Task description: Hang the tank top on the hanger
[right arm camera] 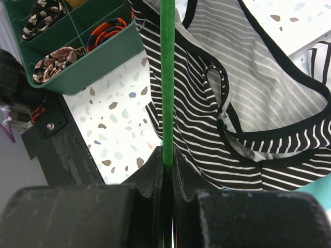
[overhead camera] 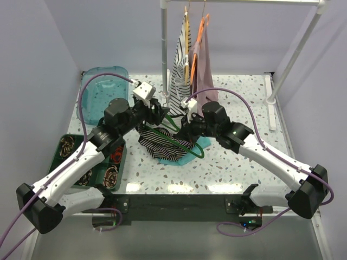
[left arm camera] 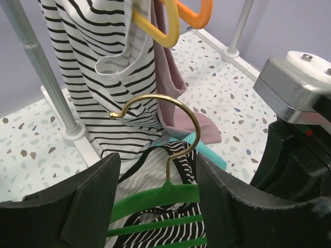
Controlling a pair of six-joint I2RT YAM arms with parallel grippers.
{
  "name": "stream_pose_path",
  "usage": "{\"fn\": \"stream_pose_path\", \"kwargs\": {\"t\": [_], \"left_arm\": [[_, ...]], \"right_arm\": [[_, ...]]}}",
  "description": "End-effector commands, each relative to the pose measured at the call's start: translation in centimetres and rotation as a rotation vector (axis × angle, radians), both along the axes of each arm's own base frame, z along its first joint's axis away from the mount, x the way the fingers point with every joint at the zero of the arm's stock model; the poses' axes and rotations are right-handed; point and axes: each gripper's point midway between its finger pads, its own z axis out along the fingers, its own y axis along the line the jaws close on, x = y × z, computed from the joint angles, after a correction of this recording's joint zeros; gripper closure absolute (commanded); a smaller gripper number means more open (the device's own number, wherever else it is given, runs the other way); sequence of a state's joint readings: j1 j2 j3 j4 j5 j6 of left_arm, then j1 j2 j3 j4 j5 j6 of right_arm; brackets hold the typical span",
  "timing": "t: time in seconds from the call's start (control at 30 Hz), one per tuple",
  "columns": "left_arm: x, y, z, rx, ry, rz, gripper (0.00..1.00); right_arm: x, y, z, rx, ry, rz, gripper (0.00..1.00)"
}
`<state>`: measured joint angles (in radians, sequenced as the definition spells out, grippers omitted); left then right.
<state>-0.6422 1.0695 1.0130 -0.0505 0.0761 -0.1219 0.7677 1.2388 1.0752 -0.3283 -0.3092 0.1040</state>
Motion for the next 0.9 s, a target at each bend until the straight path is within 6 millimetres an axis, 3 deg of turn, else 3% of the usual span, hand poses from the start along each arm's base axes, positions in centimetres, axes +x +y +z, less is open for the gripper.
{"fn": "stream_pose_path", "kwargs": {"t": [0.0,0.13,0.23,0.27,0.33,0.43,0.47,0.53,0.6,0.63,0.73,0.83,0.87], "left_arm": [[1.1,-1.0,1.0,-0.062,-0.035,0.001,0.35],[1.4,-1.3,-0.2,-0.079,-0.026,0.007,0.41],[1.5,-1.4,-0.3,-0.089,-0.042,0.006,0.68],[1.6,-1.4,-0.4,-0.086,-0.043,0.009,0.84],[1.6,-1.3,-1.1,-0.057,-0.042,0.020,1.00],[1.3,-0.8,-2.4,-0.012,-0.045,0.065,1.00],[1.2,-0.6,-2.6,-0.007,-0.049,0.083,1.00],[0.9,0.0,-3.3,0.014,-0.053,0.124,1.00],[0.4,0.3,-3.9,0.025,-0.050,0.141,1.00],[0.4,0.5,-4.2,0.030,-0.047,0.147,1.00],[-0.1,0.8,-4.9,0.038,-0.036,0.156,1.00],[-0.6,1.0,-5.0,0.030,-0.036,0.157,1.00],[-0.6,1.1,-4.9,0.024,-0.040,0.159,1.00]], "right_arm": [[0.4,1.0,1.8,0.058,-0.058,0.018,1.00],[0.6,1.1,1.7,0.059,-0.056,0.009,1.00],[0.8,0.9,1.0,0.045,-0.045,-0.008,1.00],[1.1,0.7,0.6,0.031,-0.042,-0.030,1.00],[1.4,0.4,0.2,0.020,-0.033,-0.055,1.00],[1.8,-0.1,-0.4,0.012,-0.017,-0.114,0.88],[2.0,-0.4,-0.6,0.006,-0.010,-0.140,0.76],[2.3,-1.3,-0.3,0.008,-0.007,-0.205,0.60],[2.7,-2.7,-0.2,0.002,-0.013,-0.293,0.51],[2.6,-3.4,1.0,0.037,-0.026,-0.339,0.43],[3.1,-6.0,2.3,0.072,-0.048,-0.491,0.34],[4.4,-8.0,1.9,0.056,-0.031,-0.605,0.34],[5.0,-7.9,0.9,0.031,0.003,-0.608,0.36]]}}
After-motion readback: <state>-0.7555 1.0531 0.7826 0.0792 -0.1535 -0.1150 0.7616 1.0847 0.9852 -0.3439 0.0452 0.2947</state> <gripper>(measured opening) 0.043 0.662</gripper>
